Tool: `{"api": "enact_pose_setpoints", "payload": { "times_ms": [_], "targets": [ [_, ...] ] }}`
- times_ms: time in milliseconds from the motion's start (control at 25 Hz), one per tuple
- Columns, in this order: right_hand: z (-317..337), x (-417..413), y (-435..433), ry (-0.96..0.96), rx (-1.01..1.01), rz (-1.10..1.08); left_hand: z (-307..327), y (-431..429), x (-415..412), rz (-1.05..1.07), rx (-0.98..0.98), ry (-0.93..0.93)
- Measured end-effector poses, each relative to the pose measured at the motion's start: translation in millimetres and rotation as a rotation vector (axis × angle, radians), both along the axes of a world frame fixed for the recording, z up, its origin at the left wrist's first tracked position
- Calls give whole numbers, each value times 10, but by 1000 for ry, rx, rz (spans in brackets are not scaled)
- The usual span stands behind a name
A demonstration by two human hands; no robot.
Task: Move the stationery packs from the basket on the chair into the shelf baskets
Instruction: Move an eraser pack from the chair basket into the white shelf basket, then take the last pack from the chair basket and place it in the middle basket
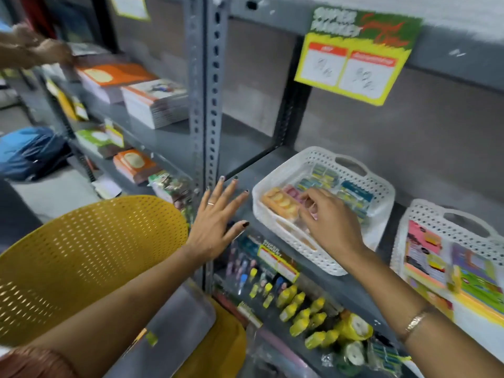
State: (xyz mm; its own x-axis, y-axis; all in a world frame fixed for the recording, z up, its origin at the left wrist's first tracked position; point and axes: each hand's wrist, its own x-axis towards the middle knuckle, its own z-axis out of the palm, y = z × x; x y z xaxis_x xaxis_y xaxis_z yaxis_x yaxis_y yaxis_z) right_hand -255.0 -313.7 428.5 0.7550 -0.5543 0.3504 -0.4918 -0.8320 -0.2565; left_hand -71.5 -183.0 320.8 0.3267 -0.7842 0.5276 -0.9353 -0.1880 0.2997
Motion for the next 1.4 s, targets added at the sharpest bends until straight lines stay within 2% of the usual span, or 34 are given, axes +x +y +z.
{"api": "enact_pose_setpoints", "payload": {
  "times_ms": [80,160,400,560,720,840,1080,1400],
  "targets": [
    [-143,284,270,-82,14,157,-265,468,201,144,48,18],
    [-458,588,528,-58,49,307,-583,959,329,254,142,27],
    [-1863,1477,1329,296,93,611,-1631,2302,347,502,406,124],
    [-2996,1833,1816,563,131,905,-2543,2901,112,534,575,227],
    [-3941,2036,2149,699,133,992,-3234,3140,-123,458,661,274],
    [-4458,2191,2254,797,142,1054,-3522,3202,-186,393,686,271],
    [-4786,2443,2370,896,52,1124,-3639,3228,-180,377,777,239],
    [-4908,2463,2410,803,7,1109,-3679,3234,-201,374,788,252]
  ]
}}
